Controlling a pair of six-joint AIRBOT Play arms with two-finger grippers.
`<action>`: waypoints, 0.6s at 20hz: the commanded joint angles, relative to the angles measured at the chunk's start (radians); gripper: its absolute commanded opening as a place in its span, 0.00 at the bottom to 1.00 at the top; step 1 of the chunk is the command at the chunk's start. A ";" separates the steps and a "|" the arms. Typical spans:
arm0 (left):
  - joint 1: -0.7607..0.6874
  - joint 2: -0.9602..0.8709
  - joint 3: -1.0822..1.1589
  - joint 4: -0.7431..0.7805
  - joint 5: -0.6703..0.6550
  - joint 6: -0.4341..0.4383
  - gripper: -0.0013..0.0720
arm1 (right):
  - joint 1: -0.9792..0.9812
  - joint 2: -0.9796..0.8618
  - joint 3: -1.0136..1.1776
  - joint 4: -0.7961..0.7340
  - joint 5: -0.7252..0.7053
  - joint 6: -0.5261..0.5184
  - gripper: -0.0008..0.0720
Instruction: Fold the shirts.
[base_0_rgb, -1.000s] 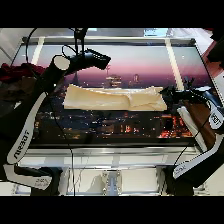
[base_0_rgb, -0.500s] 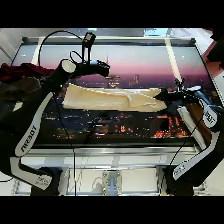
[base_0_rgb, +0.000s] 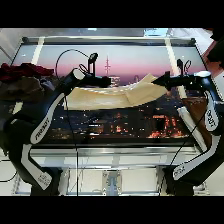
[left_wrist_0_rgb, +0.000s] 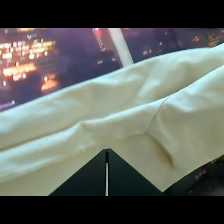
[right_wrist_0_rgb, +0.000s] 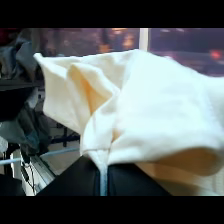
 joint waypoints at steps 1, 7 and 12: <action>-0.006 -0.087 0.000 0.038 -0.059 -0.136 0.03 | 0.072 0.042 0.132 -0.043 0.072 0.107 0.05; -0.030 -0.136 0.000 0.045 -0.056 -0.147 0.03 | 0.289 0.046 0.272 -0.057 0.053 0.172 0.05; 0.047 -0.114 0.089 0.060 -0.187 -0.122 0.03 | 0.446 0.046 0.328 -0.058 -0.061 0.234 0.05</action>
